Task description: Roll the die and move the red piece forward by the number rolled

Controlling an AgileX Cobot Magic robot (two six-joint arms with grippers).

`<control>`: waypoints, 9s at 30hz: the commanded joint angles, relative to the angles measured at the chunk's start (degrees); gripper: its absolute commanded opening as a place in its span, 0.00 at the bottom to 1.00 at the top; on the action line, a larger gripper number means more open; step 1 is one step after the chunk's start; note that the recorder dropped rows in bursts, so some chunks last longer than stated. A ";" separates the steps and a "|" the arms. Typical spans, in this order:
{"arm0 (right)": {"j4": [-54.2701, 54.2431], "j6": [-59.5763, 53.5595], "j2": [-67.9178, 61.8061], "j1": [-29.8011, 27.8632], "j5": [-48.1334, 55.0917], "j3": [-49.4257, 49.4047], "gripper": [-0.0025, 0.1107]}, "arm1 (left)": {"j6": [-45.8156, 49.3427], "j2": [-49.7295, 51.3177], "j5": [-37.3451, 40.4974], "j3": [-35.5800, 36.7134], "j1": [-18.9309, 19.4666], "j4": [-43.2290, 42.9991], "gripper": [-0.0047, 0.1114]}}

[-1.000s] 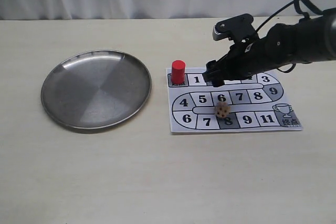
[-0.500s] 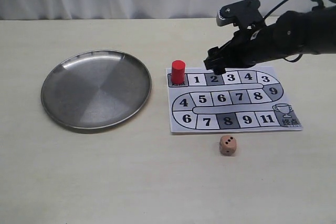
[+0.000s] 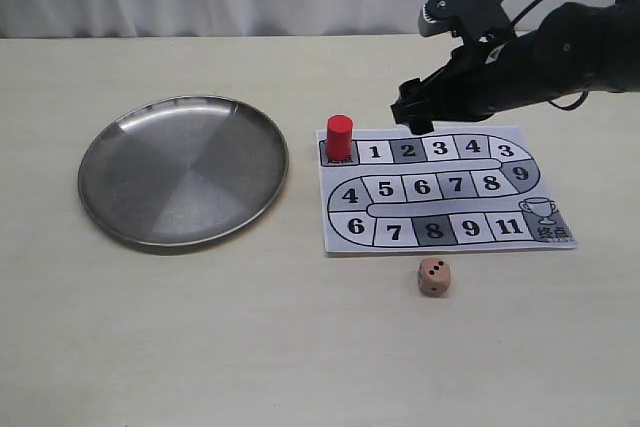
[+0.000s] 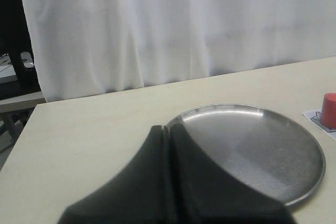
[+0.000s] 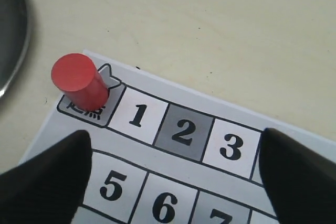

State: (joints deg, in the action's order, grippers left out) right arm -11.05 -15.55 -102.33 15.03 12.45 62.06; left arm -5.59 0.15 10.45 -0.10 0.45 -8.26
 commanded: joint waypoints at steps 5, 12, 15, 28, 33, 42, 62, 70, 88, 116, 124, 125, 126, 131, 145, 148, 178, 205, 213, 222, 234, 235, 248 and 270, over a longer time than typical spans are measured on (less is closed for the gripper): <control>-0.27 -3.11 -0.54 6.05 -2.89 1.16 0.74 | -0.05 -0.15 -0.51 0.10 -0.48 -0.01 0.04; -6.18 -3.10 -7.05 7.09 -0.94 8.07 0.74 | -0.05 -0.15 -0.51 0.10 -0.48 -0.01 0.04; -6.18 -3.10 -10.28 7.09 0.04 11.16 0.74 | -0.05 -0.15 -0.51 0.10 -0.48 -0.01 0.04; -5.64 -3.23 -22.96 8.43 -1.50 20.22 0.66 | -0.05 -0.15 -0.51 0.10 -0.48 -0.01 0.04; -5.64 -3.23 -23.99 7.78 -2.51 20.22 0.18 | -0.05 -0.15 -0.51 0.10 -0.48 -0.01 0.04; -5.64 -3.28 -21.02 7.41 -0.68 20.22 0.06 | -0.05 -0.15 -0.51 0.10 -0.48 -0.01 0.04; -2.06 -3.28 -22.22 2.93 6.07 20.22 0.06 | -0.05 -0.15 -0.51 0.10 -0.48 -0.01 0.04; -0.86 -3.28 -24.27 2.93 7.37 20.22 0.06 | -0.05 -0.15 -0.51 0.10 -0.48 -0.01 0.04; -0.86 -1.59 -11.87 0.75 7.37 20.22 0.06 | -0.05 -0.15 -0.51 0.10 -0.48 -0.01 0.04; -0.27 -1.75 -21.95 -2.21 7.39 17.08 0.06 | -0.05 -0.15 -0.51 0.10 -0.48 -0.01 0.04; -0.09 -1.75 -11.53 -3.59 6.92 17.19 0.06 | -0.05 -0.15 -0.51 0.10 -0.48 -0.01 0.04; -0.09 -1.65 -10.20 -3.88 6.67 17.19 0.06 | -0.05 -0.15 -0.51 0.10 -0.48 -0.01 0.04; -0.09 -1.65 -9.31 -4.41 6.33 17.19 0.06 | -0.05 -0.15 -0.51 0.10 -0.48 -0.01 0.04; -0.09 -1.65 -8.32 -5.85 6.26 17.08 0.06 | -0.05 -0.15 -0.51 0.10 -0.48 -0.01 0.04; 3.12 -1.52 -21.90 -6.49 8.83 17.09 0.06 | -0.05 -0.15 -0.51 0.10 -0.48 -0.01 0.04; 2.97 -1.52 -21.95 -6.49 9.64 17.09 0.06 | -0.05 -0.15 -0.51 0.10 -0.48 -0.01 0.04; 3.37 -0.52 4.66 -8.91 13.38 16.64 0.23 | -0.05 -0.15 -0.51 0.10 -0.48 -0.01 0.04; 1.23 3.33 86.99 -8.91 -19.18 -62.06 0.06 | -0.05 -0.15 -0.51 0.10 -0.48 -0.01 0.04; 5.96 9.26 93.53 -8.91 -16.90 -62.06 0.06 | -0.05 -0.15 -0.51 0.10 -0.48 -0.01 0.04; 4.42 9.39 99.25 -10.86 -16.57 -62.06 0.06 | -0.05 -0.15 -0.51 0.10 -0.48 -0.01 0.04; 1.66 5.12 102.33 -12.54 -3.60 -62.06 0.06 | -0.05 -0.15 -0.51 0.10 -0.48 -0.01 0.04; 1.66 4.73 102.33 -12.54 -2.64 -62.06 0.06 | -0.05 -0.15 -0.51 0.10 -0.48 -0.01 0.04; 1.40 4.84 102.33 -12.54 -2.04 -62.06 0.06 | -0.05 -0.15 -0.51 0.10 -0.48 -0.01 0.04; 1.40 4.84 102.33 -12.54 -2.04 -62.06 0.06 | -0.05 -0.15 -0.51 0.10 -0.48 -0.01 0.04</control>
State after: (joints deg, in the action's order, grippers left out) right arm -9.71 -10.24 -0.29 2.77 9.98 0.21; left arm -5.59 0.15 10.45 -0.10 0.45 -8.26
